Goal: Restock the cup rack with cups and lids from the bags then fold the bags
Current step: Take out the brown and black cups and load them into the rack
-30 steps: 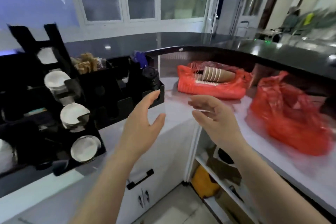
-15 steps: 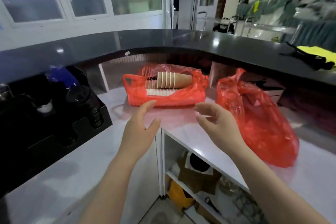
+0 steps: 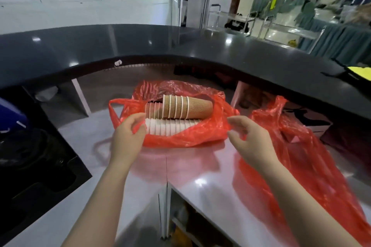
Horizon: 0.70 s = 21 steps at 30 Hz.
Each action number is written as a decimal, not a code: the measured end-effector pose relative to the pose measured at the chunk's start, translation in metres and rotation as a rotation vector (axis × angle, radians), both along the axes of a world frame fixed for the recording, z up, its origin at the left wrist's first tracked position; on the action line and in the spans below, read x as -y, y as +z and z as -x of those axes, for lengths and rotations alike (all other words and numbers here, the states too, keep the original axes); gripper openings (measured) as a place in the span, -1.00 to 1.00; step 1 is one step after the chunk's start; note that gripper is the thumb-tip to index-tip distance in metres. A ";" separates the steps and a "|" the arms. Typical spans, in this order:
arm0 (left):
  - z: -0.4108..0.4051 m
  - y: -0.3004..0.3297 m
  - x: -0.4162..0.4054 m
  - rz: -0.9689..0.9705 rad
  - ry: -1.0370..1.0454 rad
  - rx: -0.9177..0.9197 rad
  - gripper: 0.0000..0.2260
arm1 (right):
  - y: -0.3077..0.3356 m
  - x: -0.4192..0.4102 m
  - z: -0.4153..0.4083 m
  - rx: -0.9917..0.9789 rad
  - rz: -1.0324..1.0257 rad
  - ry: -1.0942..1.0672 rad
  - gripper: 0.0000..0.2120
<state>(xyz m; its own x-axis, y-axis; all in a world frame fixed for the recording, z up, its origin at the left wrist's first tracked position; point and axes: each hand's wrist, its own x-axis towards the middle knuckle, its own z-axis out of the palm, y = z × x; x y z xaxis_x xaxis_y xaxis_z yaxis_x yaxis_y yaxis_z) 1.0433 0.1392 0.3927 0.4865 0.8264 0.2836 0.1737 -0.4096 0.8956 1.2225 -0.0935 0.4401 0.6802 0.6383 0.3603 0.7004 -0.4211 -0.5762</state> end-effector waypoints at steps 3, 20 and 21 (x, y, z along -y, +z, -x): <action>-0.021 -0.001 -0.026 -0.226 0.142 -0.175 -0.72 | -0.003 -0.023 -0.026 0.160 0.082 0.021 -0.67; -0.034 -0.032 -0.021 -0.111 0.057 -0.948 -0.58 | -0.050 -0.135 -0.087 0.205 0.461 0.245 -0.16; -0.032 -0.030 -0.017 -0.120 0.079 -0.944 -0.62 | -0.051 -0.133 -0.088 0.216 0.451 0.246 -0.18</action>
